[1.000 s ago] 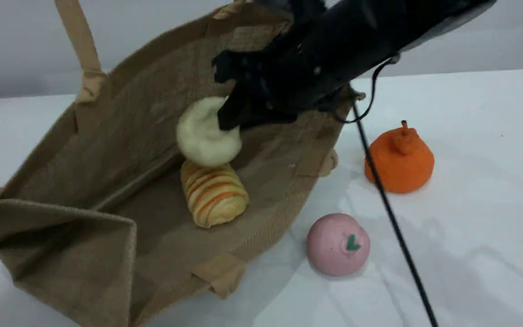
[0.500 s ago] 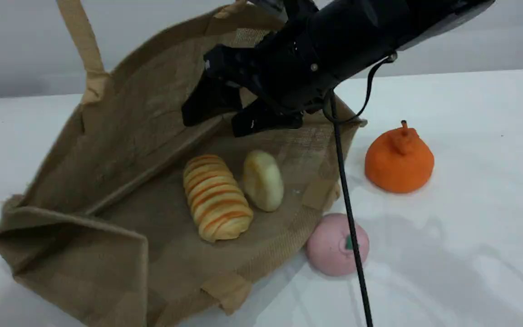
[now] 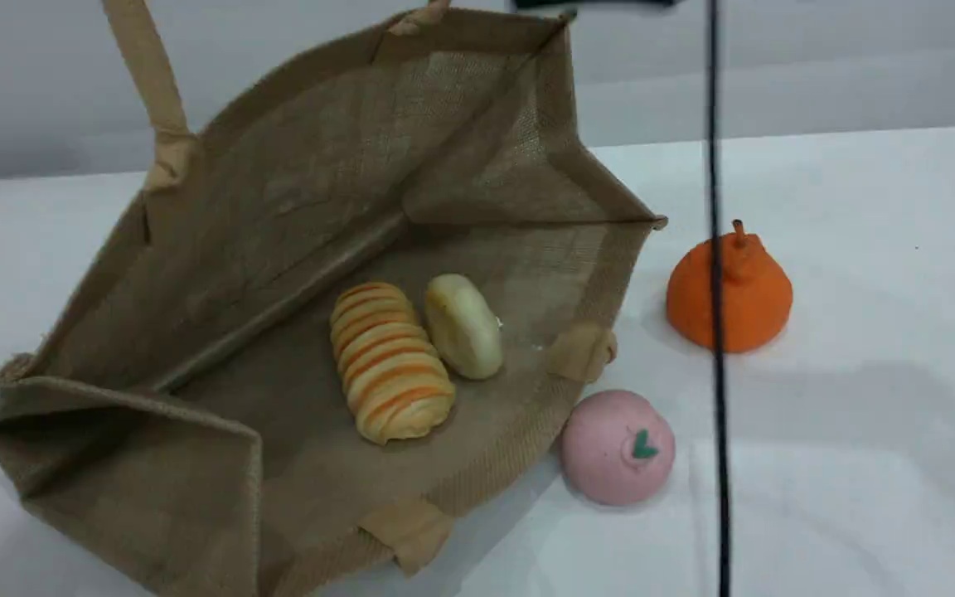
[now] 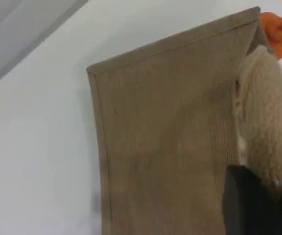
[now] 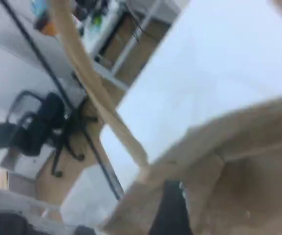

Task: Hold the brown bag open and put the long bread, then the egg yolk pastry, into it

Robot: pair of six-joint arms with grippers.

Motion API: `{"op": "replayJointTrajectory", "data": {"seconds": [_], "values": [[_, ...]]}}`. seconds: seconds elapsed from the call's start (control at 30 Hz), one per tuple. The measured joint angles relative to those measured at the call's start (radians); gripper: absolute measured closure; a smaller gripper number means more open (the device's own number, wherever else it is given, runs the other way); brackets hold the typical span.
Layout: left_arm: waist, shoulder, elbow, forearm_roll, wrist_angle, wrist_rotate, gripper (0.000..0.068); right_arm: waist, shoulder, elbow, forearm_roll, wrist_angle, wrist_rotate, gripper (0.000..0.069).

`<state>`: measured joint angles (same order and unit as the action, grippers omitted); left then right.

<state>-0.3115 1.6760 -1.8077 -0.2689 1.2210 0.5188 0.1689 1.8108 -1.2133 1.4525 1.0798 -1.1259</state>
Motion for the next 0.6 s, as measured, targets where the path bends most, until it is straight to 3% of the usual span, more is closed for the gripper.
{"op": "replayJointTrajectory", "data": {"seconds": [0.23,0.6], "values": [[0.000,0.005,0.000,-0.039,0.000,0.000,0.0593,-0.119,-0.113,0.000,-0.028,0.002,0.034,0.0174],[0.000,0.130,0.003,-0.195,-0.003,-0.032,0.0593,-0.121,-0.150,0.000,-0.076,0.003,0.059,0.0174]]}}
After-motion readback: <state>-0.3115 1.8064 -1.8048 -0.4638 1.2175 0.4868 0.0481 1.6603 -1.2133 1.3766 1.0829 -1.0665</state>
